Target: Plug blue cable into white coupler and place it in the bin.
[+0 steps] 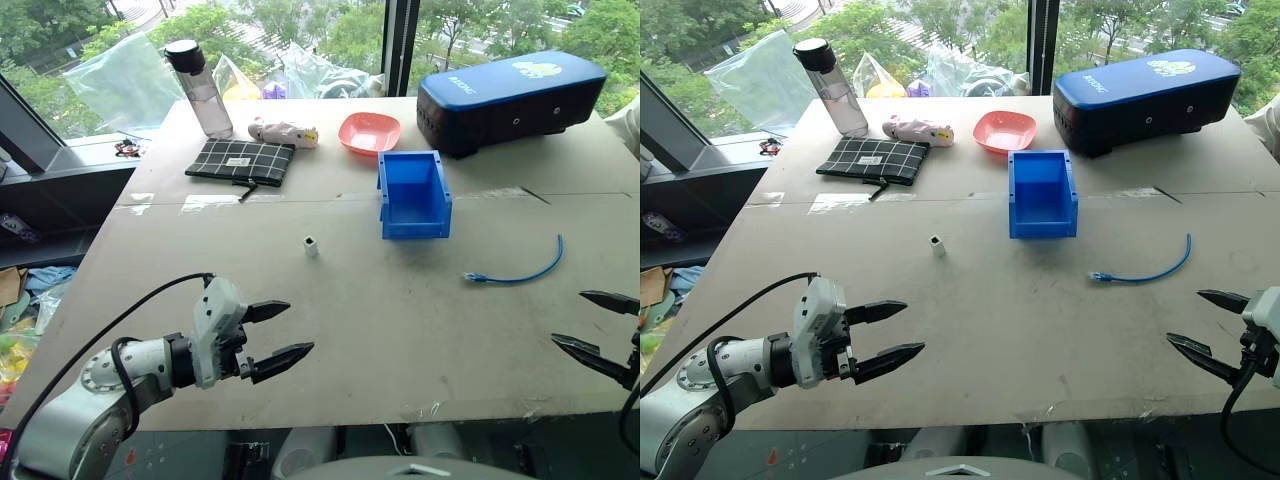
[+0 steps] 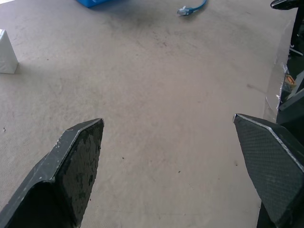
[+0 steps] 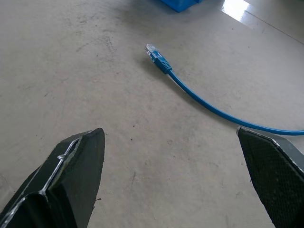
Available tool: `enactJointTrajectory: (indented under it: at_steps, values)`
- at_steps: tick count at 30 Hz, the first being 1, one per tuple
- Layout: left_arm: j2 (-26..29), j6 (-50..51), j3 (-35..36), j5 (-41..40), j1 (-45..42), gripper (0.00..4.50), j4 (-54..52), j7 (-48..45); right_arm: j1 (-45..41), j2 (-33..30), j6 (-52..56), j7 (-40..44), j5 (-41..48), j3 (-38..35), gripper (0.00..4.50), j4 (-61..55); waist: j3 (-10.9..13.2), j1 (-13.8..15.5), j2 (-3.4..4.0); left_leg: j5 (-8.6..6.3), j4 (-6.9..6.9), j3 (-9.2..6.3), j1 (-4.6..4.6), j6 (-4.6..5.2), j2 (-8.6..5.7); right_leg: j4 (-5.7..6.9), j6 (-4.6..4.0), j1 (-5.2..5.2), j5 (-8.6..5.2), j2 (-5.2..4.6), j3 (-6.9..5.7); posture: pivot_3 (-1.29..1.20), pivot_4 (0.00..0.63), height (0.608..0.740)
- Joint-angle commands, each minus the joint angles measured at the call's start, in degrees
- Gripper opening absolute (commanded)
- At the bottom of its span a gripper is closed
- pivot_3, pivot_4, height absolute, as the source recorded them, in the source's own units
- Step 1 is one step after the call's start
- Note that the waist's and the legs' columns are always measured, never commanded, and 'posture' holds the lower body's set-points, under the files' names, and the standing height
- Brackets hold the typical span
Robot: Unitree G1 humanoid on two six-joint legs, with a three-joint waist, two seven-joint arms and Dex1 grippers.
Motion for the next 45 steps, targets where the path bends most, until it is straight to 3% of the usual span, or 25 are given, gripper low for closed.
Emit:
enactJointTrajectory:
  at_steps: [1, 7, 14, 22, 25, 30, 34, 45]
  values:
    - [-0.11, 0.15, 0.46, -1.72, -1.32, 4.43, -1.92, 0.71, -1.46, -1.54, 2.14, -0.65, 1.52, -0.89, 4.5, -2.64, 0.0, 0.0, 0.0, 0.0, 0.0, 0.0, 0.0, 0.0, 0.0, 0.0, 0.0, 0.0, 0.0, 0.0, 0.0, 0.0, 0.15, 0.74]
    - [-0.52, 0.04, 0.89, -4.24, -2.5, 4.43, -5.55, 1.79, -8.7, -5.01, 8.91, -1.51, 2.79, 4.3, 4.5, -3.86, 0.07, -0.08, -0.04, 0.0, 0.01, 0.02, 0.01, -0.01, 0.03, 0.0, 0.0, 0.0, 0.01, 0.03, -0.01, 0.0, 0.15, 0.74]
    - [2.37, -1.27, -0.78, -3.82, -3.06, 4.43, -9.37, -0.8, -25.9, -9.86, 9.78, 0.56, -5.72, 22.54, 4.5, 5.61, 0.18, -0.02, -0.09, -0.02, 0.01, 0.13, 0.01, -0.05, 0.04, -0.02, -0.01, -0.03, 0.01, 0.04, -0.03, 0.0, 0.15, 0.74]
    - [3.35, -3.28, -4.41, -1.23, -4.93, 4.43, -10.39, -1.68, -44.79, -2.98, 3.36, 5.08, -14.67, 38.05, 4.5, 27.33, 0.33, -0.14, -0.23, 0.07, -0.01, 0.15, 0.0, -0.21, 0.05, -0.1, -0.02, -0.03, 0.02, 0.06, -0.04, 0.0, 0.15, 0.74]
    - [3.35, -3.57, -5.05, -0.53, -4.63, 4.5, -11.03, -0.97, -49.15, -0.56, 1.81, 7.12, -15.92, 40.45, 3.78, 33.24, 0.35, -0.17, -0.21, 0.08, -0.01, 0.16, -0.01, -0.23, 0.04, -0.1, 0.03, -0.05, 0.06, 0.04, -0.03, 0.0, 0.15, 0.74]
    - [3.23, -3.46, -4.93, 0.45, -3.35, 4.5, -12.71, 0.99, -52.41, 2.49, -2.51, 7.87, -19.35, 43.19, 1.39, 38.75, 0.3, -0.71, -0.33, 0.05, -0.05, 0.15, 0.04, -0.28, 0.19, -0.09, 0.16, -0.05, 0.15, 0.13, -0.03, 0.0, 0.15, 0.74]
    - [3.24, -1.87, -4.97, -0.59, -4.69, 4.5, -14.37, 3.64, -51.41, 3.23, -3.26, 8.95, -19.54, 43.42, 0.08, 36.19, 0.22, -1.66, -0.45, 0.01, -0.03, 0.16, 0.07, -0.3, 0.33, -0.08, 0.13, -0.03, 0.18, 0.24, 0.0, 0.0, 0.15, 0.74]
    - [3.72, 1.23, -7.39, 0.05, -8.04, 4.5, -13.98, 8.17, -46.18, 4.59, 8.64, 7.02, -19.16, 46.77, 0.08, 12.28, 0.27, -1.57, -0.3, -0.18, -0.06, 0.05, -0.01, -0.64, 0.6, 0.0, 0.07, -0.23, 0.16, 0.55, 0.06, 0.0, 0.15, 0.74]
